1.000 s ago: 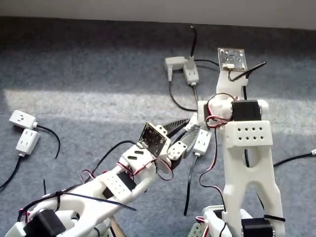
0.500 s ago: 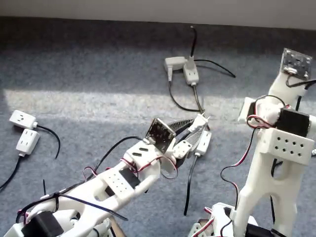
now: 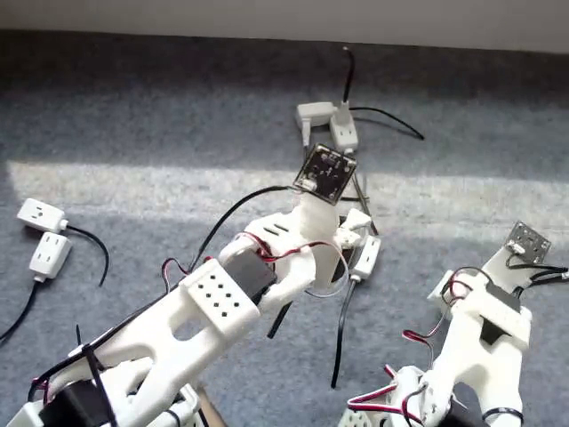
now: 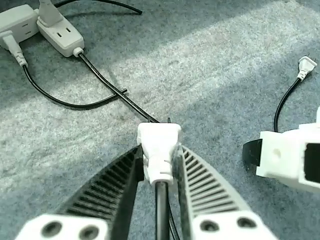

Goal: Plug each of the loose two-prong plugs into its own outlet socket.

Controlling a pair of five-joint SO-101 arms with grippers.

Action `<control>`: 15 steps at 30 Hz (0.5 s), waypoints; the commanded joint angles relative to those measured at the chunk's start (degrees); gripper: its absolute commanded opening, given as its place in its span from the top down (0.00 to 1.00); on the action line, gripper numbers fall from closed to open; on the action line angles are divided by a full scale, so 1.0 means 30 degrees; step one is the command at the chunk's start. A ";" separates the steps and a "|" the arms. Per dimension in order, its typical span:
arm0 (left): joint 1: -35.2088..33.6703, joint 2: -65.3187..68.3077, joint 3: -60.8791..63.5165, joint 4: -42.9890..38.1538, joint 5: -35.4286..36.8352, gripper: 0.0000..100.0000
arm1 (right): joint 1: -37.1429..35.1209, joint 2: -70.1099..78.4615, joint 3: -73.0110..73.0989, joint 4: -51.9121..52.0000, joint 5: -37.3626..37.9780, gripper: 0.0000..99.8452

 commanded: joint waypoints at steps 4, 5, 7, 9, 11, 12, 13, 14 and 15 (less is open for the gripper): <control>0.0220 0.0425 -0.4381 0.4425 0.2608 0.99 | -0.0718 -0.0601 0.0220 -0.0747 0.0205 0.99; 0.0366 0.1128 -0.5055 0.5040 0.2608 0.99 | -0.0689 -0.0601 0.0220 -0.0747 0.0205 0.99; 0.0689 0.2974 -0.6842 0.6505 0.2608 0.99 | -0.0601 -0.0601 0.0220 -0.0747 0.0205 0.99; 0.1128 0.5465 -0.9128 0.8147 0.2608 0.99 | -0.0601 -0.0601 0.0220 -0.0747 0.0205 0.99; 0.1363 0.7985 -1.1707 1.0022 0.2696 0.99 | -0.0601 -0.0601 0.0220 -0.0747 0.0205 0.99; 0.1392 0.9128 -1.2996 1.0989 0.3077 0.99 | -0.0571 -0.0601 0.0190 -0.0747 0.0205 0.99; 0.1392 1.0212 -1.4256 1.1897 0.3487 0.99 | -0.0571 -0.0601 0.0190 -0.0747 0.0176 0.99; 0.1392 1.1267 -1.5546 1.2777 0.3722 0.99 | -0.0571 -0.0601 0.0190 -0.0747 0.0176 0.99; 0.1392 1.2176 -1.6894 1.3656 0.3780 0.99 | -0.0571 -0.0601 0.0190 -0.0747 0.0147 0.99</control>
